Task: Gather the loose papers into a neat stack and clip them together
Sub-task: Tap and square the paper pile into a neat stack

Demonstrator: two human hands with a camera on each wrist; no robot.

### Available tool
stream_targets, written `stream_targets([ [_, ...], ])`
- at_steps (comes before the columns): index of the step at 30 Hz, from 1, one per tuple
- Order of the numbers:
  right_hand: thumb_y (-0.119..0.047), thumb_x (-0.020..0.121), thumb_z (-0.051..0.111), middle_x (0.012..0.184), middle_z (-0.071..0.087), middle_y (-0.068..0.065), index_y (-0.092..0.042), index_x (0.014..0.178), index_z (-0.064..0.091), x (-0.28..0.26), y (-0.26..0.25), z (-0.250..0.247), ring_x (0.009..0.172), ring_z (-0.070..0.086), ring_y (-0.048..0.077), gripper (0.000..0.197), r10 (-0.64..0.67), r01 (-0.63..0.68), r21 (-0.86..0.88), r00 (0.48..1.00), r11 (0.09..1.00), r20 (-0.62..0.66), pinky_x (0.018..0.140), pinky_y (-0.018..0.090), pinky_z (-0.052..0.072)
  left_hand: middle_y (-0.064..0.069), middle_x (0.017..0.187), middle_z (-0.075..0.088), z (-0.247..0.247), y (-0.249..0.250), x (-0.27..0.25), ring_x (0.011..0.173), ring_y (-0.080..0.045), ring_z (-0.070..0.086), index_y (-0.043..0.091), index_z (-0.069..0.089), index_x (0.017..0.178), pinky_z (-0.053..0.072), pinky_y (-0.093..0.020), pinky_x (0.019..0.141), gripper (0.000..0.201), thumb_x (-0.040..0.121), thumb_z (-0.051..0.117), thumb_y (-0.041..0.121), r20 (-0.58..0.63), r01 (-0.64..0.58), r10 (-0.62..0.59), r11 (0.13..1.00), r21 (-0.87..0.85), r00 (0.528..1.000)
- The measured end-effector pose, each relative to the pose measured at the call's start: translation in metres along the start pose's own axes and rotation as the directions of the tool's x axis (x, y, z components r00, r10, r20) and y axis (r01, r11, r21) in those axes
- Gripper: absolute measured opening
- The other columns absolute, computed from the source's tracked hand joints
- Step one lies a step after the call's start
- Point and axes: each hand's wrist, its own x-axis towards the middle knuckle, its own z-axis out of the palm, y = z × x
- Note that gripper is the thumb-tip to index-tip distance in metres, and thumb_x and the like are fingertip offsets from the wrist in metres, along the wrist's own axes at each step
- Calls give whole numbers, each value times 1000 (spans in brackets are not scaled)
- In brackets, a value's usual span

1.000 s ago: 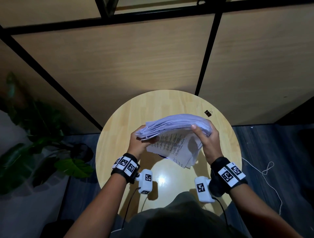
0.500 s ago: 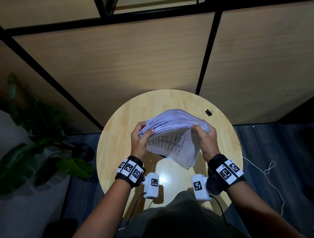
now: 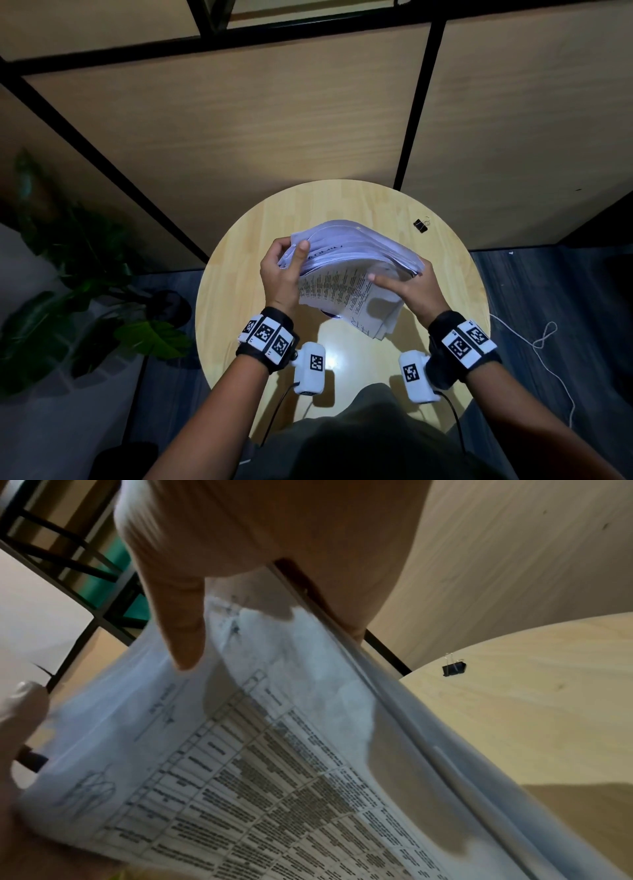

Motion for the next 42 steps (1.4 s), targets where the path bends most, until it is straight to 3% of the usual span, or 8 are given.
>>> stream_targets([
  [7, -9, 64, 86, 103, 75, 1, -21, 104, 70, 0, 17, -7, 99, 70, 19, 45, 60, -59, -39, 997, 998, 37, 95, 48, 52, 5, 70, 59, 5, 6, 11, 72, -20, 60, 16, 58, 69, 50, -41, 65, 32, 69, 68, 46, -118, 137, -122, 981, 134, 985],
  [14, -6, 70, 82, 94, 76, -8, -26, 95, 71, 4, 28, -4, 90, 71, 8, 34, 45, -44, -43, 999, 998, 25, 84, 27, 56, 2, 69, 57, 8, 14, 8, 71, -16, 56, 9, 55, 69, 47, -34, 72, 66, 66, 60, 76, -145, 128, -105, 979, 160, 984],
  [21, -8, 74, 78, 90, 75, -9, -24, 94, 72, 8, 34, -3, 90, 70, 12, 26, -33, 41, -112, 997, 993, 71, 82, 26, 55, 2, 79, 66, 6, -2, 15, 98, -33, 62, 26, 61, 63, 53, -49, 85, 22, 69, 63, 47, -206, 271, -231, 944, 189, 951],
  [25, -14, 75, 80, 97, 74, 9, -12, 101, 72, 16, 43, -2, 92, 70, 25, 27, 18, -25, -79, 996, 997, -92, 86, 41, 56, 2, 82, 67, 3, 5, 12, 81, -18, 63, 17, 66, 77, 52, -35, 77, 21, 84, 53, 31, -84, 191, -193, 981, -34, 978],
  [29, -25, 74, 81, 105, 71, 16, -4, 105, 65, 21, 41, -12, 96, 69, 26, 41, 43, -52, -32, 972, 998, -233, 88, 43, 55, -6, 108, 65, -19, 0, 19, 99, -18, 60, 16, 63, 103, 47, -26, 83, 32, 77, 47, 8, 73, 207, -195, 941, -269, 978],
  [33, -15, 77, 78, 103, 72, 14, -4, 101, 68, 20, 28, -22, 99, 68, 29, 28, 12, -17, -25, 983, 1000, -181, 92, 48, 53, 0, 143, 48, -38, -21, 29, 132, -16, 42, 28, 44, 132, 49, -29, 91, 87, 54, 52, -11, 277, 235, -287, 950, 205, 917],
  [37, -10, 78, 76, 102, 71, 2, -23, 95, 66, 21, 15, -20, 100, 67, 24, 24, -28, 27, -12, 995, 1000, -94, 92, 43, 53, 9, 116, 64, -30, -17, 24, 111, -3, 62, 22, 54, 123, 55, -20, 86, 67, 71, 72, -15, 539, 139, -296, 940, 313, 788],
  [42, -8, 80, 73, 101, 72, -1, -22, 96, 67, 22, 3, -16, 91, 70, 13, 22, -74, 88, 83, 986, 993, -152, 84, 34, 55, 2, 91, 72, -21, 3, 21, 88, -17, 67, 13, 61, 104, 56, -21, 67, 49, 64, 62, -15, 401, 314, -282, 949, -16, 872],
])
